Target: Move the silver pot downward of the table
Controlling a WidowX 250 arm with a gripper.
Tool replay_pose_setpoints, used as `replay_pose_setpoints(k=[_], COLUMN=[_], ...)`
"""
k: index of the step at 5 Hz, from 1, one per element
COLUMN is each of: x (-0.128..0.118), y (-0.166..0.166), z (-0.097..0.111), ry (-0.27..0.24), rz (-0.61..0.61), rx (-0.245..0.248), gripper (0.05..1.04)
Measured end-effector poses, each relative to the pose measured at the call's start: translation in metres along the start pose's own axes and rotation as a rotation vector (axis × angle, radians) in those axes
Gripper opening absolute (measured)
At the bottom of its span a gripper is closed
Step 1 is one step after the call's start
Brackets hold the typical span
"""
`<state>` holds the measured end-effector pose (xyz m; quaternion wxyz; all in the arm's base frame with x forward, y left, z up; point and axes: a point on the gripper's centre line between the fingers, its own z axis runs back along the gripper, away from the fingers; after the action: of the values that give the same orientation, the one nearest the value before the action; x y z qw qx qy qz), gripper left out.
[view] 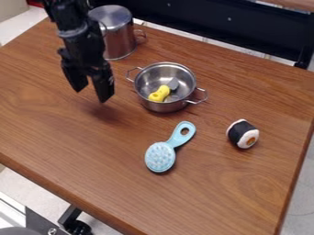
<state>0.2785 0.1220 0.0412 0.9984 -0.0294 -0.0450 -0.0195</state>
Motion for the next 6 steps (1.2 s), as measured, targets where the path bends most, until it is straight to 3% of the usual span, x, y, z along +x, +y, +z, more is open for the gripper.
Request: replay_pose_setpoints(k=[1,2,4,5,6], x=[0.014,0.034,0.042,0.044,0.050], y=[-0.004,-0.007,-0.016,-0.018,-0.020], z=[0.010,0.014,0.008,-0.002,-0.013], ry=[-0.008,-0.033,-0.078,-0.021,0.008], rz=[0.098,0.141,0.454,0.539,0.628], rx=[0.039,0.046,0.100,0.140,0.110], gripper=[1.001,1.001,1.001,1.001,1.001])
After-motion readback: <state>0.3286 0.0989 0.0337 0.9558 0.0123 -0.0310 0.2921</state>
